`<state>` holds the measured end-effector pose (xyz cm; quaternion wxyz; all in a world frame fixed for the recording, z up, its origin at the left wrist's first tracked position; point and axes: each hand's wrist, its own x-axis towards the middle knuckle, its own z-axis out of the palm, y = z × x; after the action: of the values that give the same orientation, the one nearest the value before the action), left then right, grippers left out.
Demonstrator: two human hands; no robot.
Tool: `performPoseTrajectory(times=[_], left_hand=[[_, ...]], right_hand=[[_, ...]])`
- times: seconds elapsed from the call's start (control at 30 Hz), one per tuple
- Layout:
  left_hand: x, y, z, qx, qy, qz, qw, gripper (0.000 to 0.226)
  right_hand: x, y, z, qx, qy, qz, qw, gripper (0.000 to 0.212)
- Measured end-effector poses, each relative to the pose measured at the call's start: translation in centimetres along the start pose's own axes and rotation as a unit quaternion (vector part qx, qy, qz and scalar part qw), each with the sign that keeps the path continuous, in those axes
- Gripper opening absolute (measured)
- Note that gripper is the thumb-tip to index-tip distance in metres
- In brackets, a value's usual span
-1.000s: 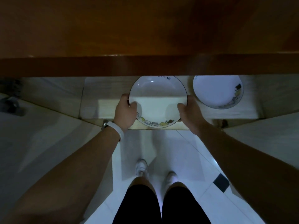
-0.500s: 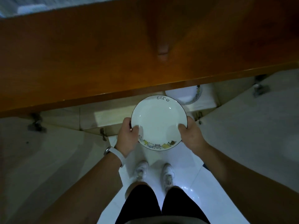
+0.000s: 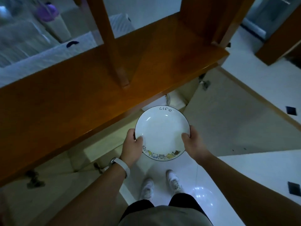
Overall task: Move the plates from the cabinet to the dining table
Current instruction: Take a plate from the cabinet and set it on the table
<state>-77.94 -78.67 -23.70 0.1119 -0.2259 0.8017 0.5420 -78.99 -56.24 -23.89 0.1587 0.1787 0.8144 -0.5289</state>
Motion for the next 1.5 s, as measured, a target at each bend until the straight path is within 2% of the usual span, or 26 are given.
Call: performPoseTrajectory(times=[0.3,0.57,0.9,1.1,1.3,1.5], left_hand=[[-0.9,2.4,0.3,-0.003,-0.099,0.048,0.994,0.012],[-4.6,3.5,3.8,0.039,-0.213,0.108,0.97,0.007],[-12.9,5.1,11.3,0.092,-0.316,0.154,0.932,0.008],[-19.7,5.1,16.3,0.121,-0.381,0.179,0.899,0.01],[-28.8,3.4,21.2,0.123,-0.416,0.192,0.88,0.018],[-37.6,1.2,25.6,0.125,-0.46,0.212,0.853,0.015]], right_hand=[[-5.0,0.0,-1.7,0.031,0.127,0.012,0.991,0.018],[-13.2,3.2,-4.2,0.088,0.252,0.059,0.962,0.018],[-22.5,9.8,-9.0,0.181,0.365,0.12,0.905,0.015],[-29.7,14.4,-11.7,0.258,0.424,0.137,0.857,0.013],[-38.6,19.3,-14.9,0.281,0.473,0.144,0.823,0.019],[-46.6,24.3,-17.7,0.281,0.52,0.16,0.791,0.022]])
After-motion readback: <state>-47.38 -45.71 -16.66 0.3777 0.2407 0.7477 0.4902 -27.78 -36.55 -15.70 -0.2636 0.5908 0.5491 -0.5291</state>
